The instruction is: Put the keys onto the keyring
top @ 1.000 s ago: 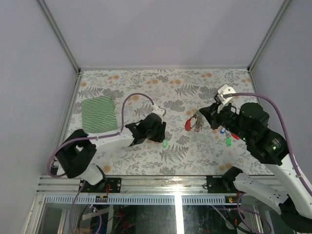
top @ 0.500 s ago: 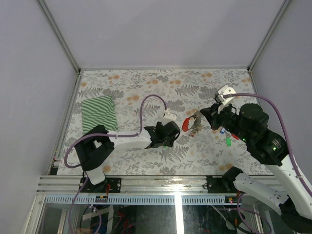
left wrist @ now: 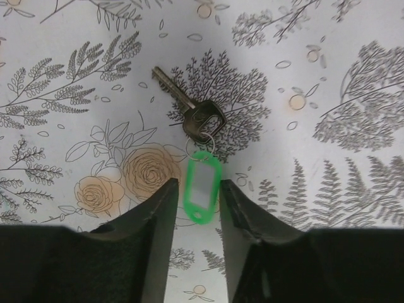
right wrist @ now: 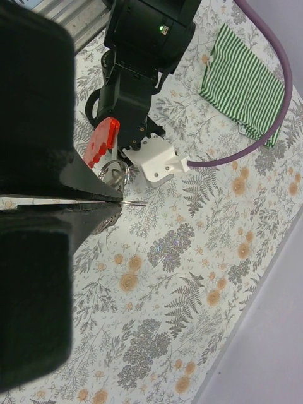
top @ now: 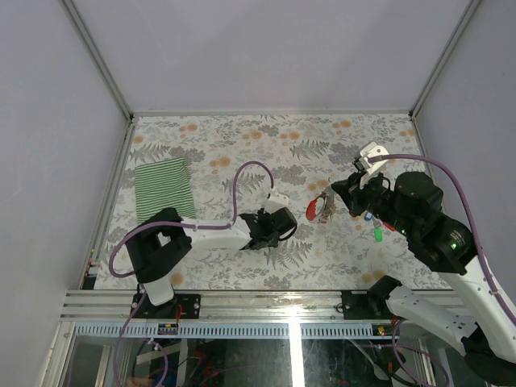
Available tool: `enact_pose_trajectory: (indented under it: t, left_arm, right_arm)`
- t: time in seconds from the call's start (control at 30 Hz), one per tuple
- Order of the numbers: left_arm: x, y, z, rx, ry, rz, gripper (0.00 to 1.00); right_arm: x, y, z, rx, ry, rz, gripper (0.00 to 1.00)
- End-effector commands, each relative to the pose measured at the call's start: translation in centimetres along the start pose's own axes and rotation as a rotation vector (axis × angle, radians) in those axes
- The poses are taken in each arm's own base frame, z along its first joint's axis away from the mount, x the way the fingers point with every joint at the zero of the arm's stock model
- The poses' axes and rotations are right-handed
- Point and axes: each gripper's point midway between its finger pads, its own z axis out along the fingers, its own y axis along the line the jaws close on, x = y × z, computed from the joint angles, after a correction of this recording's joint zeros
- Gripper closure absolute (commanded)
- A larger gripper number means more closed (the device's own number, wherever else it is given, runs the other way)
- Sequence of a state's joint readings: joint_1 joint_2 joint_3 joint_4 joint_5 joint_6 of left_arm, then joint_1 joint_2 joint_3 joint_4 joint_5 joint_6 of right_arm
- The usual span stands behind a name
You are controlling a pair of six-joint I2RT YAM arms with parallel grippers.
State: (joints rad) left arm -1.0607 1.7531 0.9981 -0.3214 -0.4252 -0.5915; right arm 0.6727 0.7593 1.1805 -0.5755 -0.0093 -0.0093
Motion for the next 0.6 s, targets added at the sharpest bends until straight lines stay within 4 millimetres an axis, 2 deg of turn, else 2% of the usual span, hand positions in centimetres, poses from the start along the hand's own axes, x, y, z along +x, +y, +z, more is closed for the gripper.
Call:
enact_pose_trajectory:
  t: [0.0,0.13,0.3,0.43,0.5,0.57]
  left_arm:
    - [0.1,-0.3,0.2,0.016,-0.025,-0.024,0.71]
    - [0.2,-0.1,0.1,0.012,-0.032,-0.021,0.81]
    - [-0.3,0.2,-0.4,0.026,-0.058,-0.001,0.98]
    - [-1.1,-0.6,-1.3,0.158,-0.089,0.001,1.0]
    - [-1.6,-1.9,-2.2,0.316,-0.097,-0.014,0.99]
    - [-1.8,-2.1,-2.8,0.428,-0.091,-0.038,0.96]
  right_arm:
    - [-1.9,-0.2,-0.4,0.009,-0.07,0.012,1.0]
    - [-1.8,-0.1,-0.3,0.004,-0.069,0.012,1.0]
    - [-1.9,0.0,-0.4,0.003,-0.072,0.015,1.0]
    - [-1.9,0.1,-0.2,-0.003,-0.068,0.019,1.0]
    - [-1.9,0.1,-0.2,-0.006,-0.07,0.023,1.0]
    - [-1.8,0.1,-0.2,-0.006,-0.071,0.024,1.0]
